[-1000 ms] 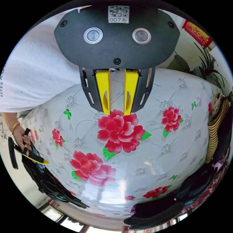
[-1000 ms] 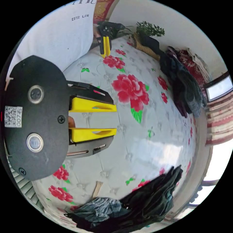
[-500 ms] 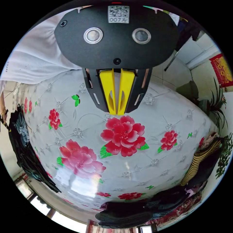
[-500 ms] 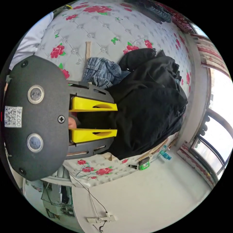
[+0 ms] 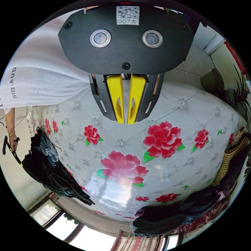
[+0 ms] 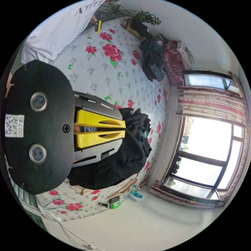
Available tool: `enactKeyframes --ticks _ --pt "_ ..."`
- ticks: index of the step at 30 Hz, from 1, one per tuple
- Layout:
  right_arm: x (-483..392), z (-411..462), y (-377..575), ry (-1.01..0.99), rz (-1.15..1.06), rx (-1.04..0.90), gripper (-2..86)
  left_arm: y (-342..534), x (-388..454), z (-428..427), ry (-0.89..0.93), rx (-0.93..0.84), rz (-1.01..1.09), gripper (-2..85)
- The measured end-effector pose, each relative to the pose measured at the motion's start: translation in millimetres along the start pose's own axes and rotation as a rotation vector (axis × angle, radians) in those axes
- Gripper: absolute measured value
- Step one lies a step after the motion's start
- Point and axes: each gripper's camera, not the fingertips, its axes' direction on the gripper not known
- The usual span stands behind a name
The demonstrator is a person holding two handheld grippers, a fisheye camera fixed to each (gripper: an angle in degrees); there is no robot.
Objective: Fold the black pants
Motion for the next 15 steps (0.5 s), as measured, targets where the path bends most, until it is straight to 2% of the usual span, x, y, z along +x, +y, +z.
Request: enactKeyframes --ticks 5,10,13,15 --pt "-190 0 -11 -0.295 -0.197 -0.045 -0.2 -5 -26 -21 0.079 0.076 0.043 3.2" --pt "-444 44 1 -0.8 -0.278 -0.13 0.2 15 -84 -46 0.09 0.134 0.003 4.9" --pt "-579 52 4 -0.949 -0.39 -0.155 0.5 38 -134 -66 0.052 0.161 -0.089 5.2" --pt "-627 51 -1 -1.012 -0.461 -0.168 1.1 54 -160 -81 0.002 0.186 -0.136 5.4"
